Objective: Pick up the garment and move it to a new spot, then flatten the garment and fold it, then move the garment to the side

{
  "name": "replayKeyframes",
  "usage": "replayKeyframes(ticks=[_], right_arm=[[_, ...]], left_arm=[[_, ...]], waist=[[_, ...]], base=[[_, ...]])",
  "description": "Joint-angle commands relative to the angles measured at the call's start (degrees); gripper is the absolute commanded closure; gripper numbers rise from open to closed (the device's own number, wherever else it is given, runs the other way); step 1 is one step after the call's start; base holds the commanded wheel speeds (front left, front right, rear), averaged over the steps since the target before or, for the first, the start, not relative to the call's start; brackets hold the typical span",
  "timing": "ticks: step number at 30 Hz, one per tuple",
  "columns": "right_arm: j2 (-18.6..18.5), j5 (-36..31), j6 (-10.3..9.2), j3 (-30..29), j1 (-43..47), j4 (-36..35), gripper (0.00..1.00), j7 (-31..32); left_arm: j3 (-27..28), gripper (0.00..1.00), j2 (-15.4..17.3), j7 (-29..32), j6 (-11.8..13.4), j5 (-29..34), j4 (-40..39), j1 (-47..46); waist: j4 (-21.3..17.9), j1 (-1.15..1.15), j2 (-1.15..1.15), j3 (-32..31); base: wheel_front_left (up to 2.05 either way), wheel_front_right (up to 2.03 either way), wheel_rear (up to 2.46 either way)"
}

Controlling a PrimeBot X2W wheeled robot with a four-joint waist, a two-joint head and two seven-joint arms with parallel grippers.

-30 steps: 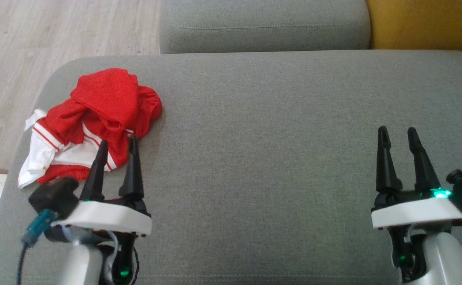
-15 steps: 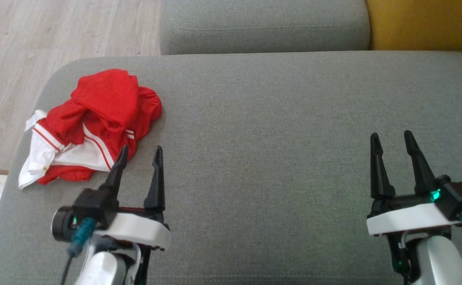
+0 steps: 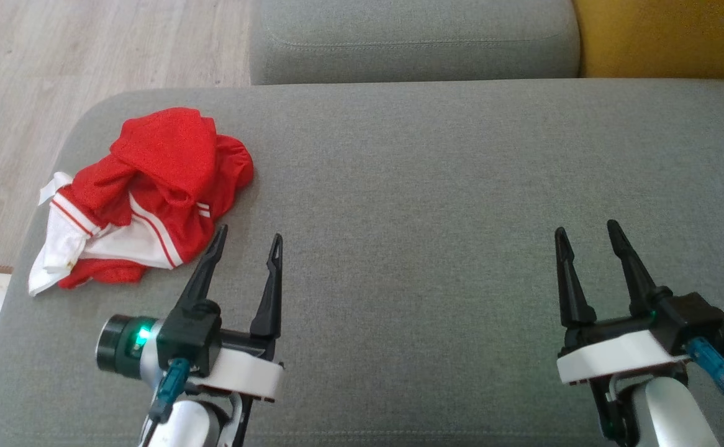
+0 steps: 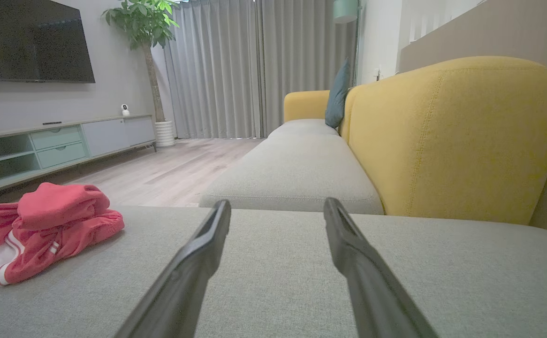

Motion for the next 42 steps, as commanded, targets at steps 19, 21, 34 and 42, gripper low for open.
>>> replayKeyframes(ticks=[19,21,34,42], right_arm=[[-0.5,15.9,0.44,1.7,-2.7,3.2,0.00,-2.3],[-0.5,16.1,0.44,1.7,-2.9,3.6,0.00,-2.3],[-0.5,15.4,0.44,1.6,-3.2,3.9,0.00,-2.3],[-0.5,15.3,0.44,1.4,-2.7,3.8,0.00,-2.3]], left_arm=[[11.4,0.00,-5.8,-2.2,-5.7,0.6,0.5,0.5],[12.3,0.00,-6.4,-2.2,-6.5,0.9,1.0,0.6],[15.3,0.00,-8.5,-2.2,-9.6,2.7,1.6,0.9],[16.4,0.00,-8.8,-2.2,-10.2,3.1,1.8,0.5]], waist=[[0.1,0.00,0.00,-0.1],[0.0,0.00,0.00,-0.2],[0.3,0.00,0.00,-0.2],[3.1,0.00,0.00,-0.2]], base=[[0.00,0.00,0.00],[0.00,0.00,0.00],[0.00,0.00,0.00],[0.00,0.00,0.00]])
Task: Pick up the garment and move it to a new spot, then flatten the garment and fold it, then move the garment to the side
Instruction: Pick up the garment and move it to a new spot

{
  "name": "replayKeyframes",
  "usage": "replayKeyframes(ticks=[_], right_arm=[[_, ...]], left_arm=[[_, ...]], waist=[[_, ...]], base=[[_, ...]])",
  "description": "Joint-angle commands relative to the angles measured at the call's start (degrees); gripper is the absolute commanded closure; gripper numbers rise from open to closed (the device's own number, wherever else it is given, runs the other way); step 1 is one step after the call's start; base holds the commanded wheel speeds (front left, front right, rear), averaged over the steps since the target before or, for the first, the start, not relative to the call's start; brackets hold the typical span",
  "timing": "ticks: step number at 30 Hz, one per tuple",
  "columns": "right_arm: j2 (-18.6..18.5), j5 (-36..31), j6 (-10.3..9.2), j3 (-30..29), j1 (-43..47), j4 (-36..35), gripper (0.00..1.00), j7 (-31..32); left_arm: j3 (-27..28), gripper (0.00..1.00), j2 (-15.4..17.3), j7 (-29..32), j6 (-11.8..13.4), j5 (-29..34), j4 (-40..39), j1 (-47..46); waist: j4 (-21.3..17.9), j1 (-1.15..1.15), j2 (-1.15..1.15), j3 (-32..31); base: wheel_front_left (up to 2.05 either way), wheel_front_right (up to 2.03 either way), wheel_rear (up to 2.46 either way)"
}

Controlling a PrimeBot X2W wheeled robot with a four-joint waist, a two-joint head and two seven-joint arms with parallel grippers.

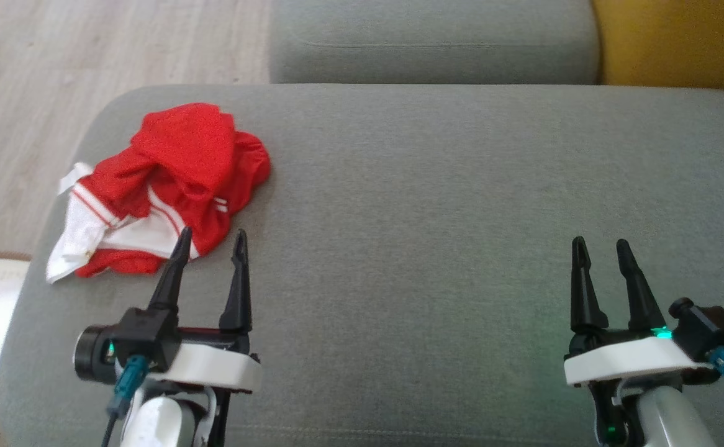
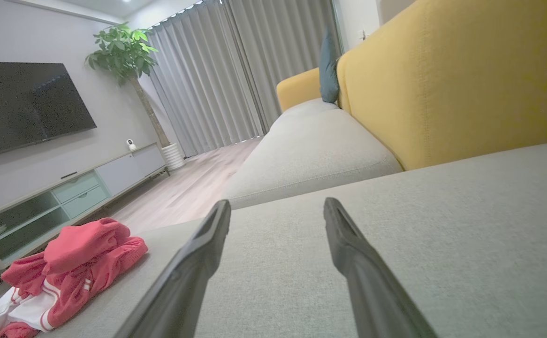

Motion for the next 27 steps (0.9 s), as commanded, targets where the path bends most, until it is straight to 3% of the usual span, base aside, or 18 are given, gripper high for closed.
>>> replayKeyframes(ticks=[1,9,27], right_arm=[[-0.5,-0.4,0.44,1.4,-2.3,-1.8,0.00,-0.6],[-0.5,-0.3,0.44,2.7,-1.7,-1.7,0.00,-0.6],[-0.5,1.0,0.44,6.2,-0.6,-1.3,0.00,-0.6]], left_arm=[[2.5,0.00,-0.1,-0.3,-0.1,0.4,-1.5,-2.3],[4.4,0.00,-0.2,-0.3,-0.4,0.6,-1.2,-1.9],[6.3,0.00,-0.3,-0.3,-1.3,0.9,-0.1,0.8]], waist=[[1.5,0.00,0.00,-0.1],[9.3,0.00,0.00,-0.3],[22.3,0.00,0.00,-2.0]], base=[[0.00,0.00,0.00],[0.00,0.00,0.00],[0.00,0.00,0.00]])
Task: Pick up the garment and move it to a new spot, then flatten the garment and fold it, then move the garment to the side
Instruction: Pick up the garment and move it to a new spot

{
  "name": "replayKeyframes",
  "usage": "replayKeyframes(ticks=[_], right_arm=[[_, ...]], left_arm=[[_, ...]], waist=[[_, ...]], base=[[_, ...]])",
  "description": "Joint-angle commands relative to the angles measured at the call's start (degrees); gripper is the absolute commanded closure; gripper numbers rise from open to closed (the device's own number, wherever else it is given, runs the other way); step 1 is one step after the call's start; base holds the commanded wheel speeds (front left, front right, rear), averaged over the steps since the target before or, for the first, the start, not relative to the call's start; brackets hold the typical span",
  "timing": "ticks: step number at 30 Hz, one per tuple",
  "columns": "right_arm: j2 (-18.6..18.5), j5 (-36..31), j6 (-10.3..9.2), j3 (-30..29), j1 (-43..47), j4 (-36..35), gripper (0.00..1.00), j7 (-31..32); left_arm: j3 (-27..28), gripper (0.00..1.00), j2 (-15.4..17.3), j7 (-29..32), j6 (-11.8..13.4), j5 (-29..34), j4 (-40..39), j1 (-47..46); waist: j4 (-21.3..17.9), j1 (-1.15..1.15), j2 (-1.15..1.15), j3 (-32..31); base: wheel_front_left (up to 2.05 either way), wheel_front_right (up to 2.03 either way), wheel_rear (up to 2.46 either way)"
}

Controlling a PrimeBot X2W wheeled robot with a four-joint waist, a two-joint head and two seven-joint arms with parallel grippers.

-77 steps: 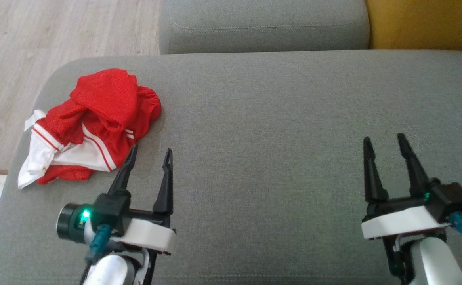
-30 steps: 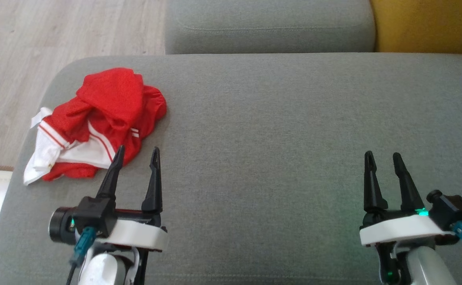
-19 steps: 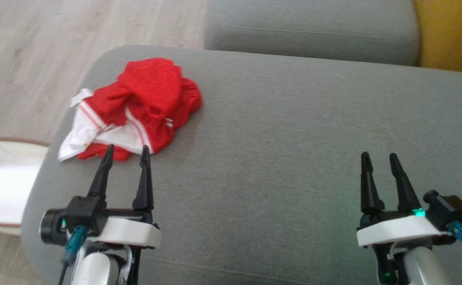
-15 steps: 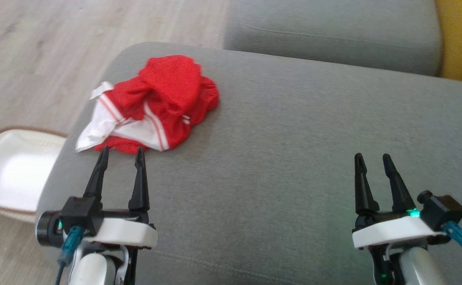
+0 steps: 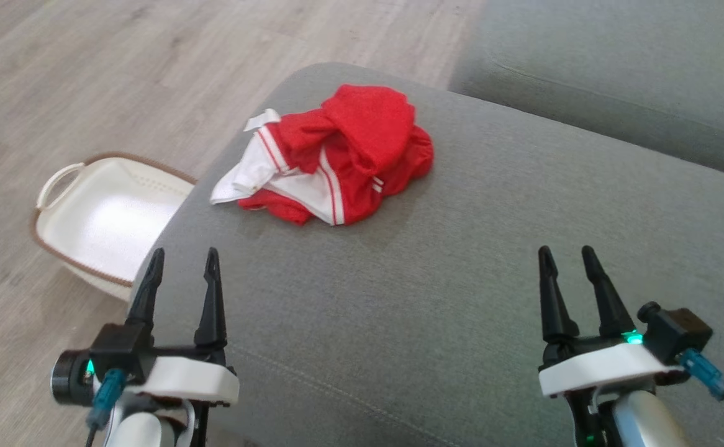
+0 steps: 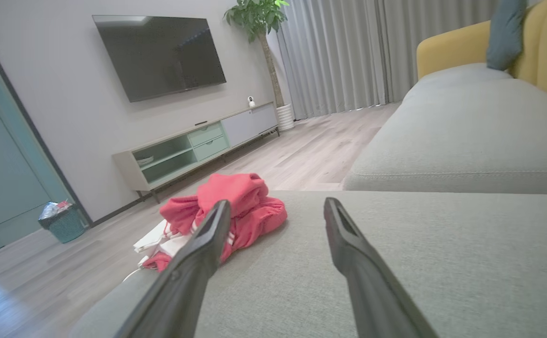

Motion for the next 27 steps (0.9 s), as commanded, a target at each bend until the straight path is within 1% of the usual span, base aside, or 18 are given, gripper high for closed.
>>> replayKeyframes(ticks=[1,5,10,17,19,22,25,26,27], right_arm=[[-0.5,0.5,0.44,1.8,-0.8,-1.7,0.00,-0.6],[-0.5,1.6,0.44,2.3,-0.7,-1.4,0.00,-0.6],[-0.5,1.9,0.44,2.5,-0.6,-1.2,0.00,-0.6],[-0.5,0.6,0.44,1.8,-1.4,-1.6,0.00,-0.6],[-0.5,-0.9,0.44,0.3,-2.3,-2.1,0.00,-0.6],[-0.5,-2.6,0.44,-1.8,-3.6,-3.2,0.00,-0.6],[-0.5,-4.0,0.44,-4.6,-5.2,-4.8,0.00,-0.6],[-0.5,-4.0,0.44,-4.6,-5.2,-4.8,0.00,-0.6],[-0.5,-4.4,0.44,-5.5,-5.8,-5.4,0.00,-0.6]], left_arm=[[2.0,0.00,-0.1,-0.3,-0.2,0.3,-1.8,-1.4],[2.7,0.00,-0.1,-0.3,0.1,-0.3,-1.8,-1.1],[3.0,0.00,-0.1,-0.3,0.1,-0.2,-1.8,-0.9],[4.9,0.00,-0.1,-0.3,0.2,-0.7,-2.1,-1.5],[6.2,0.00,0.4,-0.3,-1.0,-1.0,-1.8,-3.8],[7.4,0.00,2.0,-0.3,-2.8,-0.6,-1.8,-7.4],[8.0,0.00,4.3,-0.3,-5.3,-0.8,1.3,-12.2],[8.0,0.00,4.3,-0.3,-5.3,-0.8,1.3,-12.2],[8.0,0.00,5.1,-0.3,-6.4,-1.2,3.2,-14.1]], waist=[[1.5,0.00,0.00,-0.4],[2.2,0.00,0.00,-0.5],[2.0,0.00,0.00,-0.8],[-0.3,0.00,0.00,0.9],[-2.0,0.00,0.00,3.1],[-3.8,0.00,0.00,6.4],[-5.6,0.00,0.00,10.4],[-5.6,0.00,0.00,10.4],[-6.1,0.00,0.00,11.6]], base=[[0.00,0.00,0.00],[0.00,0.00,0.00],[0.00,0.00,0.00],[0.00,0.00,0.00],[0.00,0.00,0.00],[0.00,0.00,0.00],[0.00,0.00,0.00],[0.00,0.00,0.00],[0.00,0.00,0.00]])
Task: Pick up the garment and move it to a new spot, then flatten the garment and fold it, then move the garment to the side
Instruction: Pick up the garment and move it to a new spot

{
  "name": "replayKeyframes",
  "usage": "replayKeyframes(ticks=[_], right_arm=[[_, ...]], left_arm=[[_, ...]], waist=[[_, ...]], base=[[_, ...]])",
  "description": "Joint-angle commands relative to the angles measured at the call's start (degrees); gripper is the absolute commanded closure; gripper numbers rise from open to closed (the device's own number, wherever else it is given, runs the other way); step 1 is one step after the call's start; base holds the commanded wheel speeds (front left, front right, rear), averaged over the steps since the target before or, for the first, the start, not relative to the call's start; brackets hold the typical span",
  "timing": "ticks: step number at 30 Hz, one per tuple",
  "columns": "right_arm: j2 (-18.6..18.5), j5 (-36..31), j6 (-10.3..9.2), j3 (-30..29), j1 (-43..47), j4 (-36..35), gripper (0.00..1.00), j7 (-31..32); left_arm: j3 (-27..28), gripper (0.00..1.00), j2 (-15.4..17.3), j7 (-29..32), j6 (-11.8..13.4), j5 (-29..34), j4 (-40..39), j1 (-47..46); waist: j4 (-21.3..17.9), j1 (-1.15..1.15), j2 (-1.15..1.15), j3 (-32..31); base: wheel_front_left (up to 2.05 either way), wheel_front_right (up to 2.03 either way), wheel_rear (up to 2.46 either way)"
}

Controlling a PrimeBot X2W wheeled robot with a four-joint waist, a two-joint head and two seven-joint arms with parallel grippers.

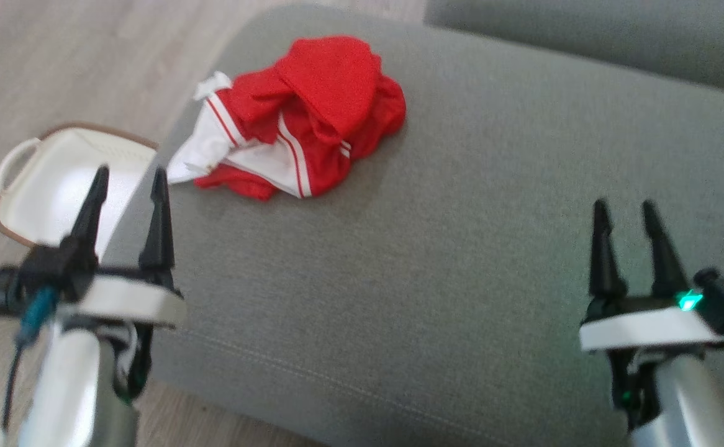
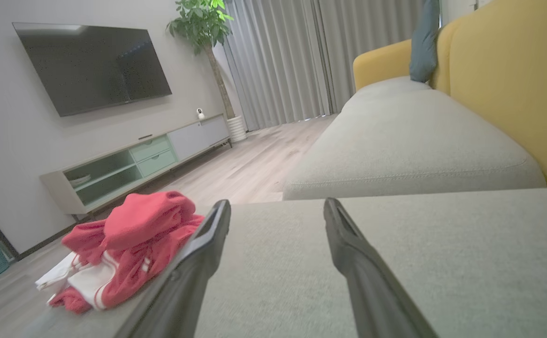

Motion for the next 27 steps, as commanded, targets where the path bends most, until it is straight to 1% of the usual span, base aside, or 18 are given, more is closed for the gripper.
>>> replayKeyframes(ticks=[1,4,6,9,14,18,20,27], right_arm=[[-0.4,-0.5,0.44,0.9,-2.8,-2.3,0.00,-0.6],[-0.4,-1.5,0.44,-1.0,-4.5,-3.9,0.00,-0.6],[-0.4,-2.1,0.44,-2.1,-5.5,-4.9,0.00,-0.6],[-0.4,-2.7,0.44,-2.8,-7.0,-6.3,0.00,-0.3],[-0.4,-2.8,0.44,-2.6,-8.4,-7.7,0.00,0.0],[-0.4,-2.7,0.44,-1.8,-9.1,-8.6,0.00,0.0],[-0.4,-2.6,0.44,-1.6,-9.2,-8.9,0.00,0.0],[-0.4,-2.1,0.44,-1.4,-9.4,-9.4,0.00,-0.2]], left_arm=[[1.9,0.00,1.8,0.1,-0.4,-0.4,-0.6,-3.1],[0.2,0.00,5.5,3.0,-2.8,-1.6,5.0,-10.2],[-1.7,0.00,8.1,5.6,-3.5,-2.6,8.4,-15.1],[-6.5,0.00,12.0,9.1,-3.9,-4.4,13.4,-21.7],[-17.4,0.00,18.6,12.9,-3.9,-11.8,19.7,-30.7],[-23.6,0.00,23.4,15.5,-3.9,-16.1,25.4,-36.4],[-26.4,0.00,25.1,15.6,-3.9,-17.4,27.5,-38.9],[-34.7,0.00,27.9,16.4,-3.9,-24.3,33.4,-44.1]], waist=[[-2.8,0.00,0.00,4.2],[-4.5,0.00,0.00,7.8],[-5.5,0.00,0.00,9.9],[-6.9,0.00,0.00,12.5],[-9.2,0.00,0.00,15.5],[-11.1,0.00,0.00,17.5],[-12.0,0.00,0.00,18.2],[-14.3,0.00,0.00,19.9]], base=[[0.00,0.00,0.00],[0.00,0.00,0.00],[0.00,0.00,0.00],[0.00,0.00,0.00],[0.00,0.00,0.00],[0.00,0.00,0.00],[0.00,0.00,0.00],[0.00,0.00,0.00]])
